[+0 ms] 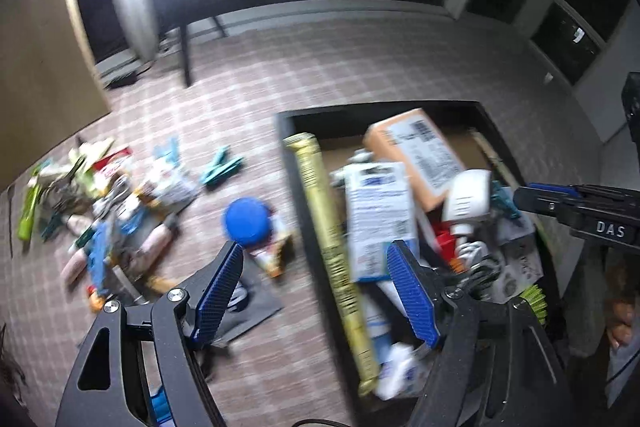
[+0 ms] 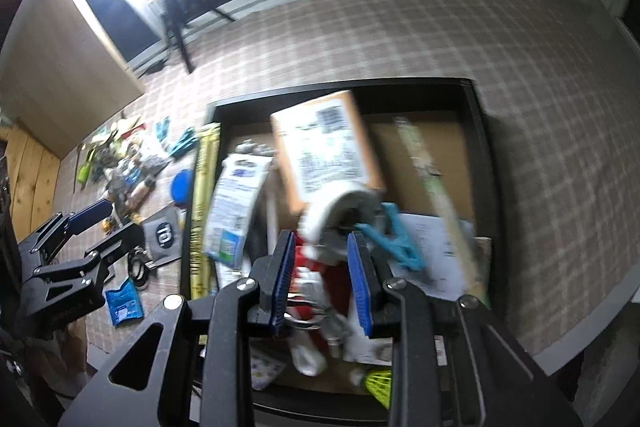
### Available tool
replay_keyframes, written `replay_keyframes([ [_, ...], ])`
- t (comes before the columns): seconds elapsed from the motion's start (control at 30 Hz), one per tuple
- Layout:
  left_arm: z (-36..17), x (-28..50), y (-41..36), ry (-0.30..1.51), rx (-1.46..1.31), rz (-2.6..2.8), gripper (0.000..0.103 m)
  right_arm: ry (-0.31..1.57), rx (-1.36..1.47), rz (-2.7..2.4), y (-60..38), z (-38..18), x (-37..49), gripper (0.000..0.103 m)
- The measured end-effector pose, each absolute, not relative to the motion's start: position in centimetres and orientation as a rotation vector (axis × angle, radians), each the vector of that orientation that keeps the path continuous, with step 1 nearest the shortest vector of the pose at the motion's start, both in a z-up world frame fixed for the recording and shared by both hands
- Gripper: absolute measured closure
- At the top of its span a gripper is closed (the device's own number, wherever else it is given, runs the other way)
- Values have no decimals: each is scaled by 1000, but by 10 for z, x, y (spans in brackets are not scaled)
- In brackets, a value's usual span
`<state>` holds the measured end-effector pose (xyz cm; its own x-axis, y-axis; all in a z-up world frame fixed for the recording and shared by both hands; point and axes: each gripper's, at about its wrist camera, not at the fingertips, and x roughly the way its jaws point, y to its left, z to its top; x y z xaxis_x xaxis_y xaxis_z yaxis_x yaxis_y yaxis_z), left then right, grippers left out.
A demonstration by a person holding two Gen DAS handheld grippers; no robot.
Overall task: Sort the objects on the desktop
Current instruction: 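Move both grippers back over the grey printed sachet, then lower both grippers onto the grey printed sachet and pinch its edge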
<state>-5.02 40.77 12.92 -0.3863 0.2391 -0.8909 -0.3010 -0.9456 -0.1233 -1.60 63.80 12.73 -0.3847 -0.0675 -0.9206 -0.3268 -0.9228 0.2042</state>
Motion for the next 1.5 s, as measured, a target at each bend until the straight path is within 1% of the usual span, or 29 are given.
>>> replay_keyframes([
  [0.33, 110, -42, 288, -42, -1635, 2497, 31, 449, -1763, 2533, 550, 123, -58, 76],
  [0.6, 90, -29, 201, -139, -1755, 2560, 31, 352, -1915, 2570, 475, 105, -88, 75],
  [0.63, 87, -27, 191, -156, -1773, 2561, 31, 346, -1934, 2565, 468, 101, -91, 74],
  [0.7, 81, -23, 177, -174, -1801, 2565, 30, 340, -1982, 2555, 453, 93, -98, 61],
  [0.77, 73, -19, 162, -199, -1835, 2566, 30, 335, -2020, 2544, 440, 83, -105, 59],
  [0.87, 59, -16, 148, -226, -1894, 2546, 30, 302, -2062, 2511, 426, 68, -114, 58],
  [1.03, 38, -14, 140, -251, -1970, 2510, 29, 331, -2114, 2436, 417, 45, -125, 56],
  [1.3, 8, -16, 155, -193, -2075, 2444, 28, 351, -2131, 2344, 415, 23, -134, 49],
  [1.5, 4, -20, 158, -201, -2078, 2458, 26, 240, -2115, 2291, 410, 11, -140, 45],
])
